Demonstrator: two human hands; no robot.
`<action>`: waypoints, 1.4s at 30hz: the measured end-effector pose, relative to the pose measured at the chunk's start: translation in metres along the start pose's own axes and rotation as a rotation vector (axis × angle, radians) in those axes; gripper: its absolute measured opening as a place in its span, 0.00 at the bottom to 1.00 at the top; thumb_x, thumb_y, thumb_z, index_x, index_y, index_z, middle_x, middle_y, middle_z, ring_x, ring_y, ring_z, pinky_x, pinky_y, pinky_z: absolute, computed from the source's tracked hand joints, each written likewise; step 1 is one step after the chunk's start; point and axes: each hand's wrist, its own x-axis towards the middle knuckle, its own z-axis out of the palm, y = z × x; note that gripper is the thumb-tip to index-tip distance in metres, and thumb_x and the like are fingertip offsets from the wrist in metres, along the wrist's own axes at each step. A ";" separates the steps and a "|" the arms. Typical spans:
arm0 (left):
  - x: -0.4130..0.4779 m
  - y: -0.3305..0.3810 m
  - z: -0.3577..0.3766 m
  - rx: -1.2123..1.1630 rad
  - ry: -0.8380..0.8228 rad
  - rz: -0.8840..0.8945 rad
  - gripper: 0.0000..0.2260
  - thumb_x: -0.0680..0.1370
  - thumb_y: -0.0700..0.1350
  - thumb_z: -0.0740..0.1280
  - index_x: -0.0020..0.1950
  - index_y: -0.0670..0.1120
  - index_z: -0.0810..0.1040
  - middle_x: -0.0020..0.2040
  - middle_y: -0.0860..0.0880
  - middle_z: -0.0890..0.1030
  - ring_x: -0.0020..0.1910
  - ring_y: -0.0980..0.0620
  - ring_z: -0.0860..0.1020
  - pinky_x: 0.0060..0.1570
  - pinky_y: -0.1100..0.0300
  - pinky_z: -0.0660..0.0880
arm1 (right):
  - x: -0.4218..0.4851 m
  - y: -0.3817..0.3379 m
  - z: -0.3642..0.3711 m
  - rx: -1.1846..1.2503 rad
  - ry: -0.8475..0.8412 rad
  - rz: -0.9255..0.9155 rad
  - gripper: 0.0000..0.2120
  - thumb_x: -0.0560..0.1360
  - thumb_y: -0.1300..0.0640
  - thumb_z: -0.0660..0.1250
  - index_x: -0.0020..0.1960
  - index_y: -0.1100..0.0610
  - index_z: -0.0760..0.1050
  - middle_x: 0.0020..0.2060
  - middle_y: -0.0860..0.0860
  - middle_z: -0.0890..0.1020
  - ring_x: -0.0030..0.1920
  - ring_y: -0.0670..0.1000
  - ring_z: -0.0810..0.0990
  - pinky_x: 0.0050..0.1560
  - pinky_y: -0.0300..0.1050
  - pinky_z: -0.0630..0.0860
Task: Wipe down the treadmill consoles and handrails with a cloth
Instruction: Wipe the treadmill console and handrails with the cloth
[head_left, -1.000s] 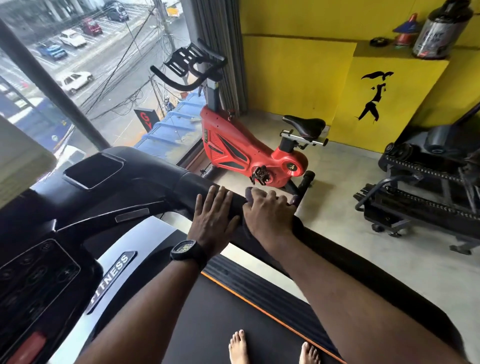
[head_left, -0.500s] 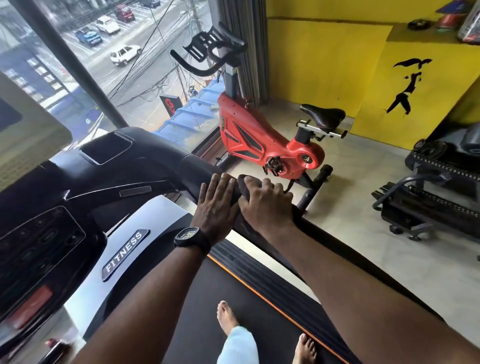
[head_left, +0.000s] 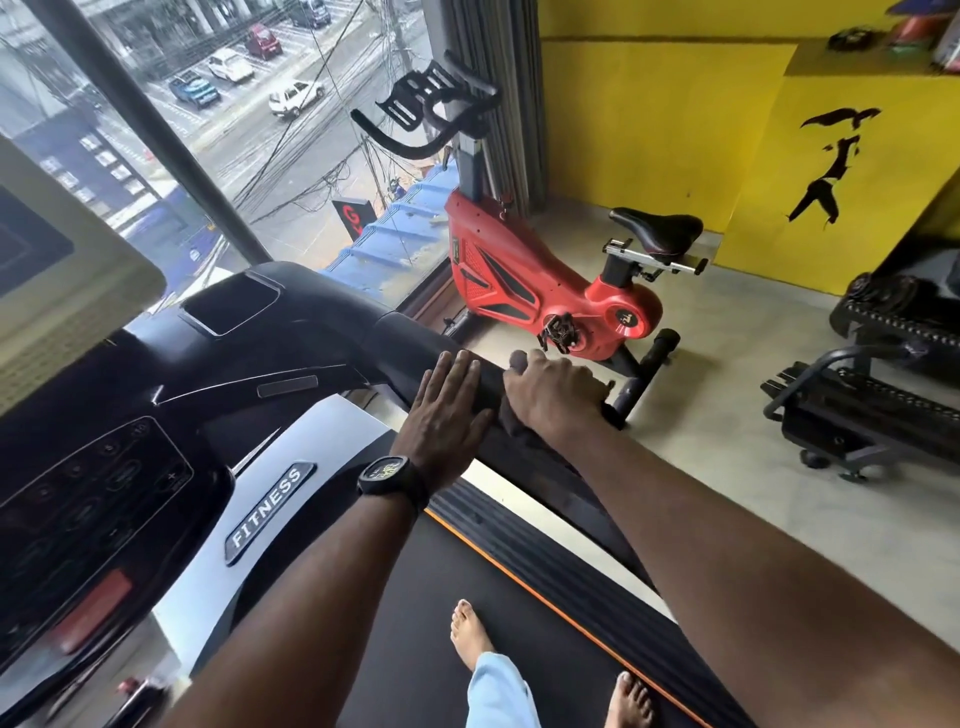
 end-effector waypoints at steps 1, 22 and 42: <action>0.000 0.000 0.000 -0.006 0.002 0.002 0.35 0.79 0.61 0.48 0.81 0.42 0.57 0.82 0.44 0.54 0.81 0.48 0.45 0.79 0.55 0.41 | -0.005 -0.002 0.006 -0.050 0.052 -0.008 0.24 0.82 0.42 0.52 0.71 0.55 0.70 0.62 0.61 0.78 0.62 0.64 0.77 0.58 0.59 0.74; -0.002 0.000 0.002 0.041 0.011 -0.008 0.37 0.78 0.63 0.48 0.81 0.43 0.55 0.82 0.45 0.52 0.81 0.49 0.45 0.79 0.55 0.40 | 0.008 0.012 -0.003 0.093 -0.060 0.016 0.25 0.83 0.41 0.48 0.72 0.51 0.70 0.64 0.61 0.78 0.64 0.63 0.76 0.59 0.57 0.72; 0.001 0.009 0.006 0.046 -0.009 -0.034 0.37 0.77 0.64 0.46 0.82 0.45 0.54 0.82 0.47 0.51 0.81 0.50 0.43 0.79 0.51 0.39 | -0.007 0.016 0.000 0.006 0.015 -0.062 0.25 0.81 0.40 0.53 0.73 0.51 0.69 0.62 0.60 0.79 0.61 0.62 0.77 0.56 0.57 0.74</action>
